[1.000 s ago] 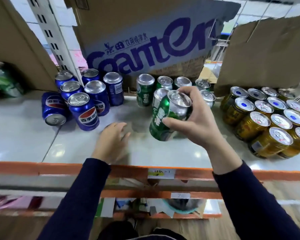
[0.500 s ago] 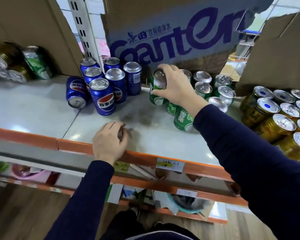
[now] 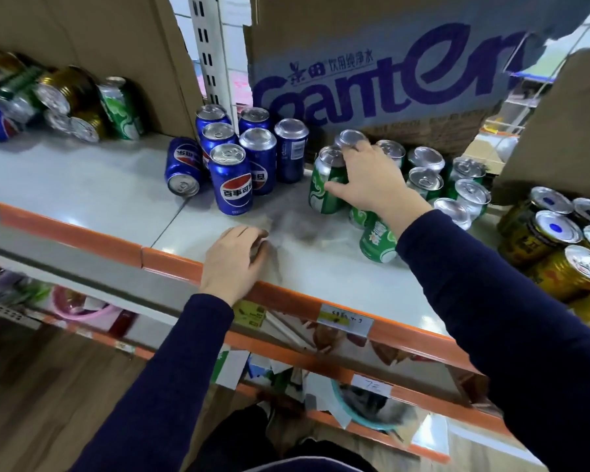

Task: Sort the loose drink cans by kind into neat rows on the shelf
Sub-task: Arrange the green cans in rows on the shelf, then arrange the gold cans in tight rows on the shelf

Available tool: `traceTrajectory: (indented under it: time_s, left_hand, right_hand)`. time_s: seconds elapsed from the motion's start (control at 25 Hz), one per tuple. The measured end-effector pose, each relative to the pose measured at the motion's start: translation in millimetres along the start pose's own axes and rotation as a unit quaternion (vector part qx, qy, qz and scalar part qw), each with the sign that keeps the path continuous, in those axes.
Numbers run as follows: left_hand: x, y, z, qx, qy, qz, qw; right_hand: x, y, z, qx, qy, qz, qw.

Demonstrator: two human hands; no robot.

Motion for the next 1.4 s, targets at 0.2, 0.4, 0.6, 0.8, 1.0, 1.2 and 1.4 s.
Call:
traceTrajectory:
  time_s: [0.2,0.4,0.6,0.8,1.0,1.2,1.4]
  left_hand:
    - [-20.3,-39.2,22.4,0.005,-0.004,-0.06,0.998]
    - [-43.2,-92.6,81.0,0.028,-0.074,-0.105,0.991]
    - [-77.9,-176.3,165.4,0.046,-0.127,-0.187,0.973]
    - [-93.8,-255.1,247.9,0.061,-0.133,-0.17,0.975]
    - [-91.5,-325.5,331.1,0.082,-0.159,-0.157,0.971]
    - [-82.8,-346.8,403.0,0.057,-0.194,-0.153,0.967]
    - [-45.0,-357.5,468.0,0.042,-0.193,-0.128,0.972]
  right_hand:
    - [-20.2,-18.4,42.3,0.143,-0.041,-0.092,0.985]
    - [-46.5,-17.9,124.3,0.273,-0.095,-0.134,0.948]
    - [-40.5,0.4,243.4,0.339,-0.143,-0.091,0.925]
    - [-4.1,3.3,371.0,0.38,-0.145,-0.065,0.911]
    - [33.0,3.9,479.0,0.413,-0.145,-0.04,0.898]
    - [71.9,18.1,541.7,0.413,-0.155,-0.02,0.897]
    - [144.8,30.0,589.3,0.424,-0.134,-0.033,0.895]
Point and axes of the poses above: each hand's wrist, its own x-axis towards the middle knuckle, its own y-axis out of the palm, z = x × y, the point moved 8 cm from there along x, towards the middle knuckle, and after that the axes turned 4 degrees about -x, right-handed, at the moved point
